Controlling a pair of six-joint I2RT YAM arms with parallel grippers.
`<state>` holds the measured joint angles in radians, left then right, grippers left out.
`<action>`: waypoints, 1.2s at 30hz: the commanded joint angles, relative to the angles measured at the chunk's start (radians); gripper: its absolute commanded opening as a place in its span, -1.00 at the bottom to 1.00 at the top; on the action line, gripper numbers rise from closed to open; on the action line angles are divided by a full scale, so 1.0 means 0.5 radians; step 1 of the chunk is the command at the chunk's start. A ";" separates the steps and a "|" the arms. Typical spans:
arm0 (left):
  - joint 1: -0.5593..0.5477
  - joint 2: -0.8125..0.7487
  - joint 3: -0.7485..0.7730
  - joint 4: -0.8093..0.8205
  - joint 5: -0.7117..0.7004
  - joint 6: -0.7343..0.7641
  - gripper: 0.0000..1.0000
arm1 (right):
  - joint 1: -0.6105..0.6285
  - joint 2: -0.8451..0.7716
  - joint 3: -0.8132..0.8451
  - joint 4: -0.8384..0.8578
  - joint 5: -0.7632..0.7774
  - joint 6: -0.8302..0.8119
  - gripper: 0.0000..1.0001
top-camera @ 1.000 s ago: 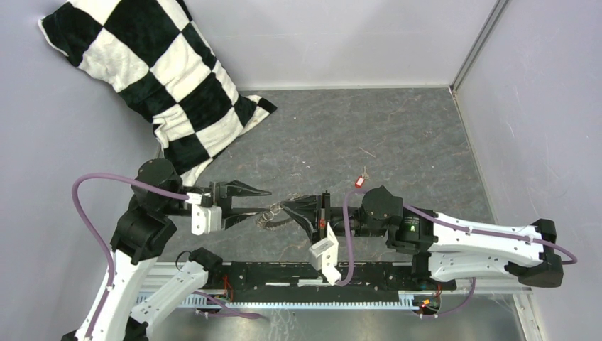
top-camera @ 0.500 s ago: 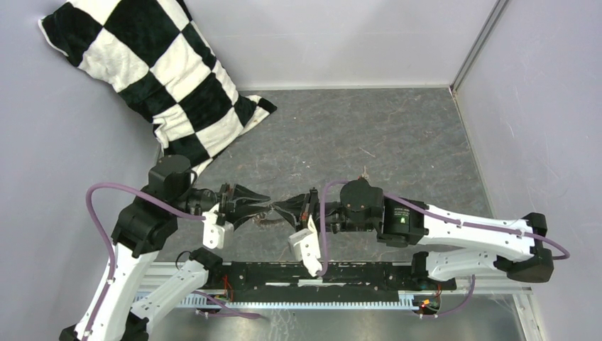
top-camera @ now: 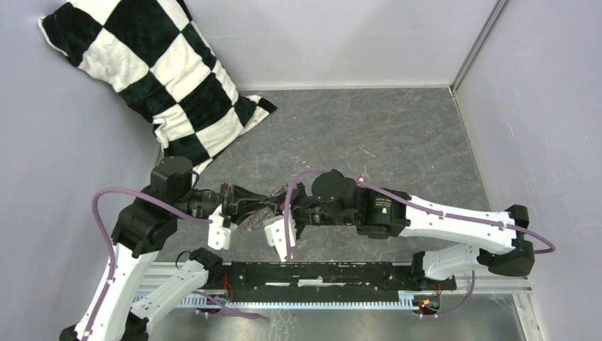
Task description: Put the keys on the keyring
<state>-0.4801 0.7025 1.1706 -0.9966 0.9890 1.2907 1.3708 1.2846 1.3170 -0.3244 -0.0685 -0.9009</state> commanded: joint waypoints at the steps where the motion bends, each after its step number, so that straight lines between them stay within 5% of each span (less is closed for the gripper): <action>1: -0.003 0.022 -0.039 -0.098 -0.247 0.233 -0.45 | 0.010 0.033 0.180 -0.012 0.069 0.075 -0.99; 14: -0.003 0.114 0.031 -0.139 -0.337 0.149 -0.42 | 0.010 0.152 0.297 -0.173 0.075 0.147 -0.99; 31: -0.003 0.142 0.049 -0.083 -0.224 -0.011 -0.96 | 0.007 0.287 0.357 -0.134 0.097 0.265 -0.99; 36: -0.003 0.150 0.068 -0.084 -0.151 -0.118 -0.96 | 0.006 0.278 0.330 -0.014 0.125 0.352 -0.58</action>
<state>-0.4797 0.7677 1.1671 -1.0767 0.8516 1.3060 1.3655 1.4105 1.4567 -0.4862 0.0082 -0.7692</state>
